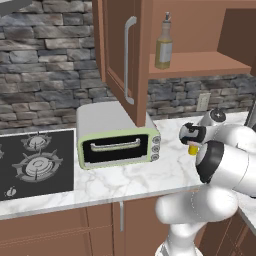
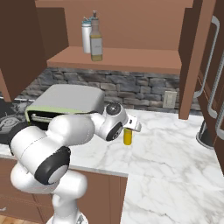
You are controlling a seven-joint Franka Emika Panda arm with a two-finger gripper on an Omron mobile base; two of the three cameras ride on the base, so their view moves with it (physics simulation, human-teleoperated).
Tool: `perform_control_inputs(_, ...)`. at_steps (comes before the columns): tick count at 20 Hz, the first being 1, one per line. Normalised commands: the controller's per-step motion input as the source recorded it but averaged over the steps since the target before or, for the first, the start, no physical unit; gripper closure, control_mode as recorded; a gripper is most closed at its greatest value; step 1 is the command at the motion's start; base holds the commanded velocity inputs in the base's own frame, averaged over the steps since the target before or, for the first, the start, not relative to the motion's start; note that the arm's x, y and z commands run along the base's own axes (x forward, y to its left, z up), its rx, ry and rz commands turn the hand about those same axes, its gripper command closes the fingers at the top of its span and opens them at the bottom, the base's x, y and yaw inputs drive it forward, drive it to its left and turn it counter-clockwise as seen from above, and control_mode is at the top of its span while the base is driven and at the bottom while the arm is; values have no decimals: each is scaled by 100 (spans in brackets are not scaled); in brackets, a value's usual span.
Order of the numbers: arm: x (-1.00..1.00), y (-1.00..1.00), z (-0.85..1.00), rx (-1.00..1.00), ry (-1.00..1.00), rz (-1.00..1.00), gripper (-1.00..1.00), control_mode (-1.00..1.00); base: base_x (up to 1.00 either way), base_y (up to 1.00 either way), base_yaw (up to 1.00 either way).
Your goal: Pick the mustard and oil and vinegar bottle from the counter and place them in the cabinet.
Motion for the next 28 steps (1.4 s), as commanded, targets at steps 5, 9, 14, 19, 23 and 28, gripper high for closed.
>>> perform_control_inputs(5,26,-8,-12,0,0,0,-100,-100,0,0,0)
perform_control_inputs(9,23,-11,-13,0,0,0,100,-100,0,0,0)
perform_control_inputs(14,18,-13,-11,0,0,0,100,-100,0,0,0)
perform_control_inputs(19,9,-19,-5,1,0,0,100,-100,0,0,0)
perform_control_inputs(23,0,-8,24,7,-1,0,100,-100,0,0,0)
perform_control_inputs(28,-13,0,86,7,-2,1,100,-100,0,0,0)
